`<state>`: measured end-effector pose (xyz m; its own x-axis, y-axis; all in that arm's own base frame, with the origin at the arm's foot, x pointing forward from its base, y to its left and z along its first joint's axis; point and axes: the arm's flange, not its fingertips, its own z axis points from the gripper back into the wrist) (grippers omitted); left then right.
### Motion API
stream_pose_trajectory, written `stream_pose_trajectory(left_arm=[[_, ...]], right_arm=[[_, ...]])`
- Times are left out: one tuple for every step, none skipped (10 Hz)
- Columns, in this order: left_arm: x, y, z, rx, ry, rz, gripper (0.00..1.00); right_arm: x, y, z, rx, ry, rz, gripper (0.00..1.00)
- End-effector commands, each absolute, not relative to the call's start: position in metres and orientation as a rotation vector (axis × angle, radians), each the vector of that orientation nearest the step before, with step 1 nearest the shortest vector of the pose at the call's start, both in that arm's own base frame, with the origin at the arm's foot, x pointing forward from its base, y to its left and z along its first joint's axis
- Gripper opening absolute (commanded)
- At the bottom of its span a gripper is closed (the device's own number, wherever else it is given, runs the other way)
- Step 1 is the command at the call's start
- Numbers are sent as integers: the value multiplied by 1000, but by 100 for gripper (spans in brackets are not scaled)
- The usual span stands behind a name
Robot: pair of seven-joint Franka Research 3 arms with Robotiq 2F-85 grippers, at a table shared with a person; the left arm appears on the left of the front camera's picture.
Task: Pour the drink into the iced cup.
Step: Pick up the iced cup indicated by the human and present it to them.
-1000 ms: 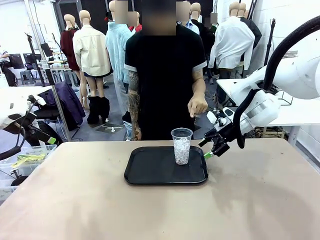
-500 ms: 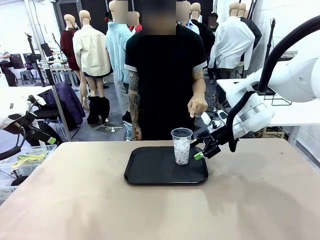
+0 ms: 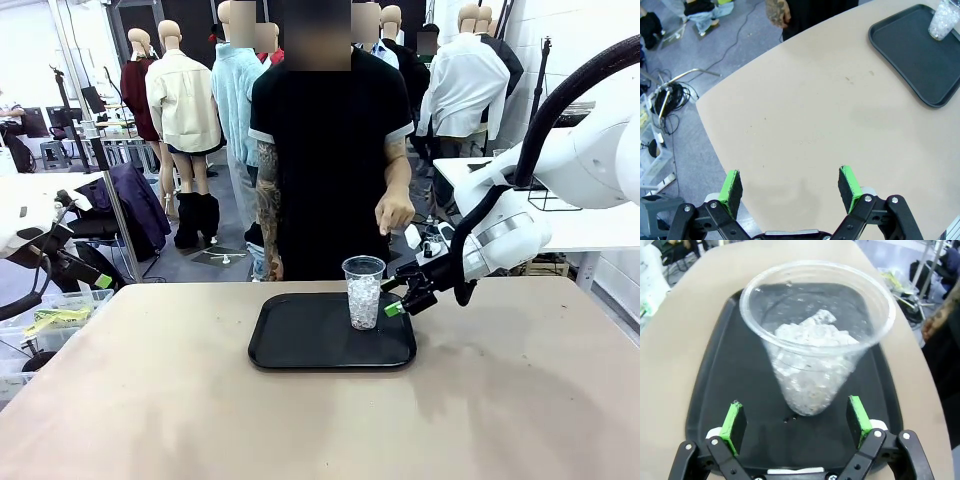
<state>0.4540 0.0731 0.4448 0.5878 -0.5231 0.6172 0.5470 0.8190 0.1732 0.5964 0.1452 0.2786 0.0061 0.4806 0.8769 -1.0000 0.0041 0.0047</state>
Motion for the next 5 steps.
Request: stream_pose_trajectory(left_arm=[[454, 75, 446, -33, -707, -624, 100], [454, 75, 446, -33, -707, -624, 100], [454, 75, 446, -33, -707, -624, 100], [454, 75, 446, -33, -707, -624, 100], [454, 75, 446, -33, -707, -624, 100]], right_arm=[[602, 149, 271, 795, -831, 1348, 100], [605, 148, 270, 804, -853, 1345, 100], [607, 148, 270, 814, -866, 1351, 100], [609, 149, 269, 828, -870, 1360, 100], [612, 149, 269, 832, -879, 1366, 100]])
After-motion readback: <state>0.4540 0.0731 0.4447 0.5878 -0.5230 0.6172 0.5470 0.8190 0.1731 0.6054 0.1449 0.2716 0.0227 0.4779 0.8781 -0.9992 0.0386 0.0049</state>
